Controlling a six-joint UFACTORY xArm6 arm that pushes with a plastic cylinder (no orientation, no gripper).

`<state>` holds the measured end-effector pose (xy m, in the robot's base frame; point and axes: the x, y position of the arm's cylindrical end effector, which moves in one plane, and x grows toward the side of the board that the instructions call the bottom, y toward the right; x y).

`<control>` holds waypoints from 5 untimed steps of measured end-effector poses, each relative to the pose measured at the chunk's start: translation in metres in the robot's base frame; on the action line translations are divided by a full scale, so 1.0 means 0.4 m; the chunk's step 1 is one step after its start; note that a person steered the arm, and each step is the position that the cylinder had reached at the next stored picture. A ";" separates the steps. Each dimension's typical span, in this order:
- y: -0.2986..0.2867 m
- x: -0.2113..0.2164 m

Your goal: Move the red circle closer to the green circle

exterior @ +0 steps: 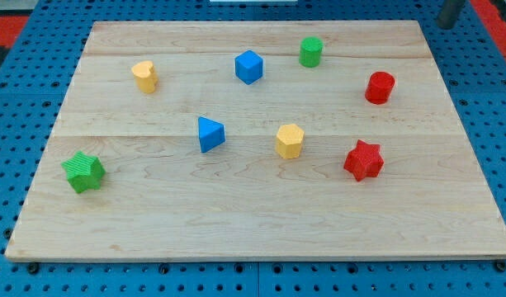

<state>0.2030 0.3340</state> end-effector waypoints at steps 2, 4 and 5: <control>0.000 0.000; -0.011 0.006; -0.007 0.078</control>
<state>0.2340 0.3310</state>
